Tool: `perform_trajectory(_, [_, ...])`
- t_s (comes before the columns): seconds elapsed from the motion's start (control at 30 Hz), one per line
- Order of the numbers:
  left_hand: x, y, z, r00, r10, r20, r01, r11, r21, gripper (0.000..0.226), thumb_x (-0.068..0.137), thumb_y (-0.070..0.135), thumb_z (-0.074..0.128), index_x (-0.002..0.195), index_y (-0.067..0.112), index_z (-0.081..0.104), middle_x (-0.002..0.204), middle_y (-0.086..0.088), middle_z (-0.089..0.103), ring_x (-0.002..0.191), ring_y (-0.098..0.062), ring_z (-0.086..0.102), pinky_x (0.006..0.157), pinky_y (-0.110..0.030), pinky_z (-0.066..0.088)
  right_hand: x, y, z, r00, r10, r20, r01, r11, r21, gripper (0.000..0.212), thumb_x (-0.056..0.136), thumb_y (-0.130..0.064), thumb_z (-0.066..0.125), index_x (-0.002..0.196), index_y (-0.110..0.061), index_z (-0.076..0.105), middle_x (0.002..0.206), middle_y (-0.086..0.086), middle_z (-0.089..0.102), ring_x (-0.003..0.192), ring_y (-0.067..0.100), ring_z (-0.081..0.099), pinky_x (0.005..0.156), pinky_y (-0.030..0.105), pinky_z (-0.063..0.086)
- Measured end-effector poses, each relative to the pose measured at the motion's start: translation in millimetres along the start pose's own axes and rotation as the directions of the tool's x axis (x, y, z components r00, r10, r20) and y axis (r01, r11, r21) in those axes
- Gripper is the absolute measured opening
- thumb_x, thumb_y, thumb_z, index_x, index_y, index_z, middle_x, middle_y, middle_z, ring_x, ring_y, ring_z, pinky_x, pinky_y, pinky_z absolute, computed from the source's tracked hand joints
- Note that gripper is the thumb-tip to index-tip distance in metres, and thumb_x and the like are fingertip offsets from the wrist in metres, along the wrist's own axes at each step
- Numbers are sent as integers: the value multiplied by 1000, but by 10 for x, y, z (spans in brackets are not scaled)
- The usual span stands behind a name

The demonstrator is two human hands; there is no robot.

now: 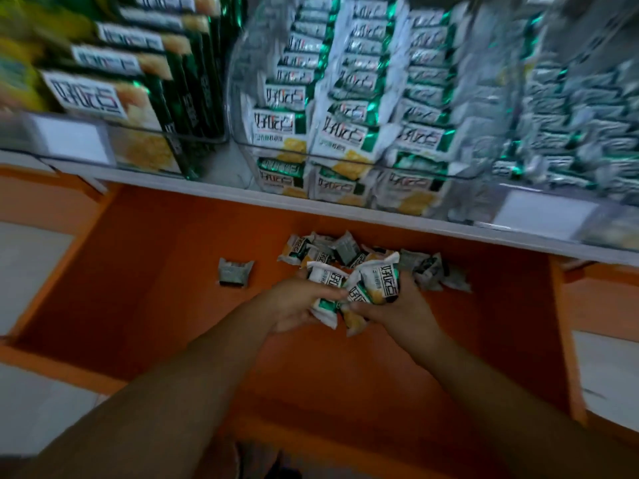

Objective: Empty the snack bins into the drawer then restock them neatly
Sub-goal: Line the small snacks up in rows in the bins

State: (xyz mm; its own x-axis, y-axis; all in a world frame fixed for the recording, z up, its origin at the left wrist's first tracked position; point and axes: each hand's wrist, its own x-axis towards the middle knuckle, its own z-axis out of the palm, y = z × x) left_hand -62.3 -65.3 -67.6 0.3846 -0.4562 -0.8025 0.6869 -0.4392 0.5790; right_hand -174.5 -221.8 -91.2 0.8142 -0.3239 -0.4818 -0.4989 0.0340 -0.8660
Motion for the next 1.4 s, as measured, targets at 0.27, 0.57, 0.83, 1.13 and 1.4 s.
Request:
perform_trajectory(0.27, [-1035, 526, 603, 953, 300, 43, -300, 954, 17, 44, 78, 6, 77, 115, 13, 55, 100, -10, 72, 74, -21, 72, 59, -31, 55, -883, -916, -711, 964, -264, -29, 261, 962, -84, 62, 69, -15, 86, 119, -26, 52, 106, -10, 69, 92, 2, 67, 71, 18, 55])
perform_trajectory(0.57, [-1439, 964, 1062, 841, 528, -117, -531, 847, 10, 74, 74, 30, 82, 134, 26, 39, 130, 1, 56, 112, -30, 62, 86, -49, 57, -1286, -1519, -1280, 929, -353, -106, 346, 935, -84, 97, 58, -50, 87, 139, -29, 38, 126, -12, 59, 111, 10, 60, 88, 30, 53])
perform_trajectory(0.83, [-1334, 1069, 1305, 849, 528, -22, -526, 840, -132, 96, 61, 33, 85, 144, 20, 39, 136, -2, 59, 110, -22, 67, 71, -34, 58, -996, -1615, -1173, 919, -386, -83, 380, 921, -84, 89, 68, -46, 83, 141, -31, 34, 132, -19, 51, 119, 8, 53, 87, 22, 49])
perform_trajectory(1.13, [-1261, 1492, 1114, 698, 700, -153, -711, 703, -26, 58, 59, 33, 85, 112, 32, 61, 99, 14, 74, 92, -10, 72, 89, -42, 54, -607, -2069, -1756, 848, -432, -306, 390, 901, -190, 49, 83, -30, 74, 119, -20, 43, 117, 0, 58, 84, 20, 70, 73, 28, 56])
perform_trajectory(1.4, [-1122, 1588, 1035, 661, 714, -229, -739, 673, -32, 78, 49, 43, 83, 122, 35, 58, 108, 18, 71, 96, -6, 69, 87, -34, 49, 579, -2302, -2126, 844, -507, -175, 270, 684, -678, 52, 82, -25, 76, 130, -25, 56, 109, 11, 58, 91, 28, 59, 76, 24, 44])
